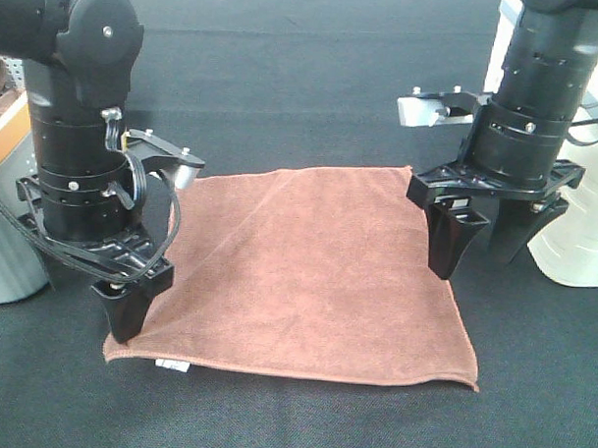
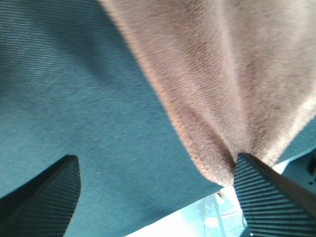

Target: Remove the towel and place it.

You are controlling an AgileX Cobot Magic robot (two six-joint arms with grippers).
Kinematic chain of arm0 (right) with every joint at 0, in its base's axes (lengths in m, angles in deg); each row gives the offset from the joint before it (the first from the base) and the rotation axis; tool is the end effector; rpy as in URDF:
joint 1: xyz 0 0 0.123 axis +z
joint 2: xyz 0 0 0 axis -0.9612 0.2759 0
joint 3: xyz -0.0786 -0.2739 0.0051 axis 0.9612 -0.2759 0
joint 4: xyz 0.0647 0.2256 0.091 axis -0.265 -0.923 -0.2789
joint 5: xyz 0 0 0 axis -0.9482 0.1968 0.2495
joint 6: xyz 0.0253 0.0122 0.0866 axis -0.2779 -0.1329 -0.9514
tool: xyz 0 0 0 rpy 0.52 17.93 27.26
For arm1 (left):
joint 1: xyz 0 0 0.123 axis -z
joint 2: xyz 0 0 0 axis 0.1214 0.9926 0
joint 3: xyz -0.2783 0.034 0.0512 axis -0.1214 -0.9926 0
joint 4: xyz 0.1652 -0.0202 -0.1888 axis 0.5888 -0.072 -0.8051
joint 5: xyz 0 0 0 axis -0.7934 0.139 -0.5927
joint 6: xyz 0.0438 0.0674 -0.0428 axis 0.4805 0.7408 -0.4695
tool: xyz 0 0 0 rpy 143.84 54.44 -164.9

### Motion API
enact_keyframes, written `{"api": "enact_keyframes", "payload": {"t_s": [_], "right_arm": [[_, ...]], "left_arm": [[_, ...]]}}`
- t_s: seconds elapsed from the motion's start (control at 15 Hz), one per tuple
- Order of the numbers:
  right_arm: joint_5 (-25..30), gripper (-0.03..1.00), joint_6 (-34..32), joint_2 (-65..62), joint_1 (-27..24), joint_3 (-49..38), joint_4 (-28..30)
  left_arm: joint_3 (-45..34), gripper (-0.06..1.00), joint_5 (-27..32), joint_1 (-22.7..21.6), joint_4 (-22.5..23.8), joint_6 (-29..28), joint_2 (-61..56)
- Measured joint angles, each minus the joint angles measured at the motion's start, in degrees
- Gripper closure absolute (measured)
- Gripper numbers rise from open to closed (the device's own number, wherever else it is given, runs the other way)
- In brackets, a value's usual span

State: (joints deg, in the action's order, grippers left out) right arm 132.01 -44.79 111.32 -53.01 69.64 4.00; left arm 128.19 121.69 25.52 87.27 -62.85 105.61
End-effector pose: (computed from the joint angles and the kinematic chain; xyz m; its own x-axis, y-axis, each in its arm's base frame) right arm 0.3086 0.1359 0.2092 -0.9065 -0.4166 0.0688 -0.3988 0.8984 0.1841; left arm 0.2821 -0.1803 0.1792 -0.8105 0.5588 0.1758 0.5659 0.8244 -0.0118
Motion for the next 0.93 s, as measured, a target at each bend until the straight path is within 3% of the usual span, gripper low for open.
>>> {"api": "enact_keyframes", "payload": {"t_s": [0.33,0.67,0.93], "right_arm": [[0.11,0.3,0.0,-0.69,0.0,0.0,0.0],[0.11,0.3,0.0,-0.69,0.0,0.0,0.0],[0.11,0.3,0.0,-0.69,0.0,0.0,0.0]], "left_arm": [[0.0,0.05,0.0,0.0,0.34,0.0,0.0],[0.0,0.05,-0.74,0.0,0.34,-1.6,0.29],[0.0,0.05,-0.92,0.0,0.8,-2.86,7.28]]}}
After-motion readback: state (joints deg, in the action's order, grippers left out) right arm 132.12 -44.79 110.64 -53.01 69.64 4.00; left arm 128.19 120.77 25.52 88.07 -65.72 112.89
